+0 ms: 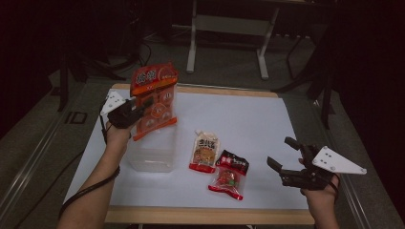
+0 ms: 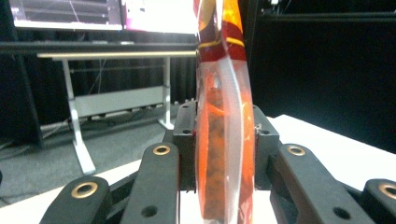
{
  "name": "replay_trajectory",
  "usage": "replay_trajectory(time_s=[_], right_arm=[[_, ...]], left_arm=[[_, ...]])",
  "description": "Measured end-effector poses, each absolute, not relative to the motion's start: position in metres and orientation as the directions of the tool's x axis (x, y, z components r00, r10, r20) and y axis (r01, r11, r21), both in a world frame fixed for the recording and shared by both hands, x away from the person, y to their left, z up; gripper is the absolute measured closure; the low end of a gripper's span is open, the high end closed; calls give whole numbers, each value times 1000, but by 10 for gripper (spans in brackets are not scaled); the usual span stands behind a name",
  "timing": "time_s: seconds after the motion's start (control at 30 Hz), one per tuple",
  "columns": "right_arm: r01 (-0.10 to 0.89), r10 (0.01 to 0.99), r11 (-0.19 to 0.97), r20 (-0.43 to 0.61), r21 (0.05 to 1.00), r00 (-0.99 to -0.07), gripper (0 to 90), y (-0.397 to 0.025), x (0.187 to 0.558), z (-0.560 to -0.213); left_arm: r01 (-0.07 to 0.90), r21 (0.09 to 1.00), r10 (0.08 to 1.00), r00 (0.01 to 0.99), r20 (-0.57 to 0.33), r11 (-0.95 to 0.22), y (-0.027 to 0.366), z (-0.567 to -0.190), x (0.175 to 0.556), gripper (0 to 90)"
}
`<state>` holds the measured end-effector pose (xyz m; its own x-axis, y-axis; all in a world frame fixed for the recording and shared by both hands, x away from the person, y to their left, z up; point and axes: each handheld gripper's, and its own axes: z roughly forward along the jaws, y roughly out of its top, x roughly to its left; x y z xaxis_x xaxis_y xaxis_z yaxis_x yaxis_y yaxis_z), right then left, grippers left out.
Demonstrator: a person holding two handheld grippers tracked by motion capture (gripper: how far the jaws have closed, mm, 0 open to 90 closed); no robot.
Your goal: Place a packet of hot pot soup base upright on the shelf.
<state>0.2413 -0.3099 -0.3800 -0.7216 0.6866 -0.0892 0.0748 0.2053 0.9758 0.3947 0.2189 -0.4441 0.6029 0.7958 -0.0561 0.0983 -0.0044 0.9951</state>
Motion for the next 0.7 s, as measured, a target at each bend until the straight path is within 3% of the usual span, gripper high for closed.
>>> replay_trajectory(time_s=[0.33, 0.57, 0.7], right_arm=[[86, 697, 193, -75, 977, -713, 142, -316, 240, -381], [84, 690, 203, -82, 976, -719, 142, -314, 240, -381], [85, 693, 197, -77, 977, -717, 142, -315, 240, -381]], left_arm=[[128, 990, 786, 617, -34, -58, 215, -452, 399, 715], [137, 977, 784, 619, 43, -162, 209, -451, 399, 711], [163, 973, 788, 614, 30, -164, 209, -450, 399, 710]])
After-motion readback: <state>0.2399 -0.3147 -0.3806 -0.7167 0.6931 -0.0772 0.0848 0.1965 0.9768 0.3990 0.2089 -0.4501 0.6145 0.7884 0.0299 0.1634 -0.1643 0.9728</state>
